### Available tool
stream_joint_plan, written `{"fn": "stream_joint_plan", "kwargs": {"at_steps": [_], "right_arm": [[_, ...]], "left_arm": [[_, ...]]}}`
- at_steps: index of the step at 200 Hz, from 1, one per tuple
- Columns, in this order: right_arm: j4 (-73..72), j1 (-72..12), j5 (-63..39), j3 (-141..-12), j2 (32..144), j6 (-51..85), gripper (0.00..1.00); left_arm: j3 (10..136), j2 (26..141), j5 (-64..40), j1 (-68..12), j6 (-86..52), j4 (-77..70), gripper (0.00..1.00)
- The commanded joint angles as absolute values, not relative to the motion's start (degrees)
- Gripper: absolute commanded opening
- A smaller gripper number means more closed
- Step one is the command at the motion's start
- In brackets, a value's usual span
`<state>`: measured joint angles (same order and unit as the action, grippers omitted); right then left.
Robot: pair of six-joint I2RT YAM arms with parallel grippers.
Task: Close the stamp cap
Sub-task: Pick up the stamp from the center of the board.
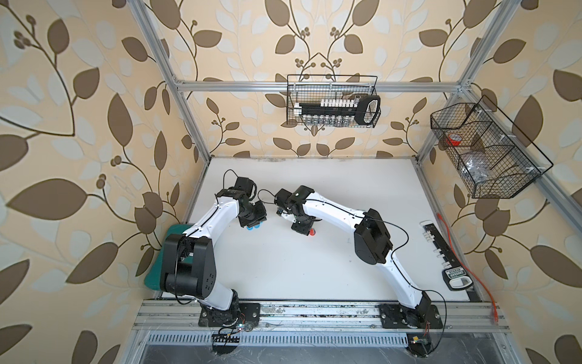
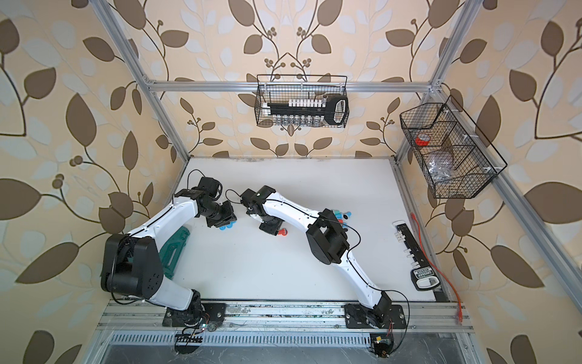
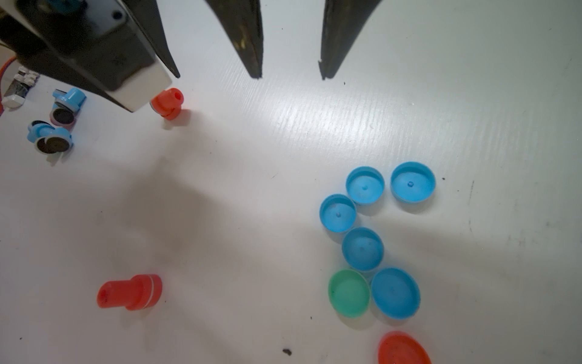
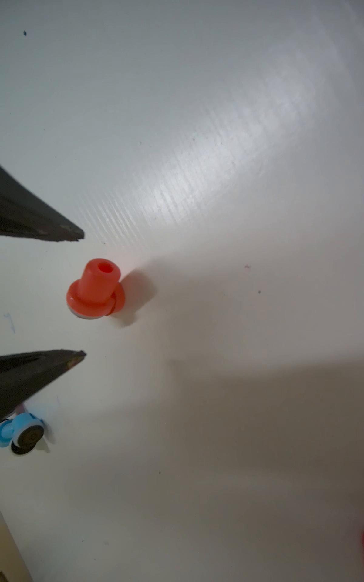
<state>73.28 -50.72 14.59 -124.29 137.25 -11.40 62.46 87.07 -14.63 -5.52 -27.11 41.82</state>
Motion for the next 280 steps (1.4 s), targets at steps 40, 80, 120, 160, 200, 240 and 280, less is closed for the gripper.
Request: {"fn": "stream_joint_plan", "kwargs": {"at_steps": [40,80,120,160,200,240,280], "right_arm": [[72.77,-51.81,15.0,-121.83,139.29,-12.76,0.51],[72.23,-52.08,17.25,-121.72,140.78,-12.57,0.47],[72.07,-52.12,17.92,-122.89,141.68,-12.48,0.43],[71.86,-52.27,18.45,-123.05,141.48,-12.63,0.41],[71.59,-52.68,18.54,-123.75,140.81,-12.83,0.4],[71.46,-52.96,18.76,-123.32,139.93,-12.95,0.4],[71.5,-53.08,19.32,-123.41,139.44,-13.01,0.39]], "left_arm": [[62.16,86.25,-15.51,-4.66,-25.98,41.84,0.34],[61.88,86.16,-15.57,-4.49,-25.84,41.84,0.34],[61.35,85.77,-15.8,-4.23,-25.75,41.84,0.33],[61.06,85.94,-16.08,-4.13,-25.94,41.59,0.33],[60.82,85.96,-16.26,-4.04,-26.08,41.48,0.33],[60.82,85.96,-16.45,-4.05,-26.12,41.48,0.33],[60.46,85.96,-16.63,-4.05,-26.22,41.31,0.34]]}}
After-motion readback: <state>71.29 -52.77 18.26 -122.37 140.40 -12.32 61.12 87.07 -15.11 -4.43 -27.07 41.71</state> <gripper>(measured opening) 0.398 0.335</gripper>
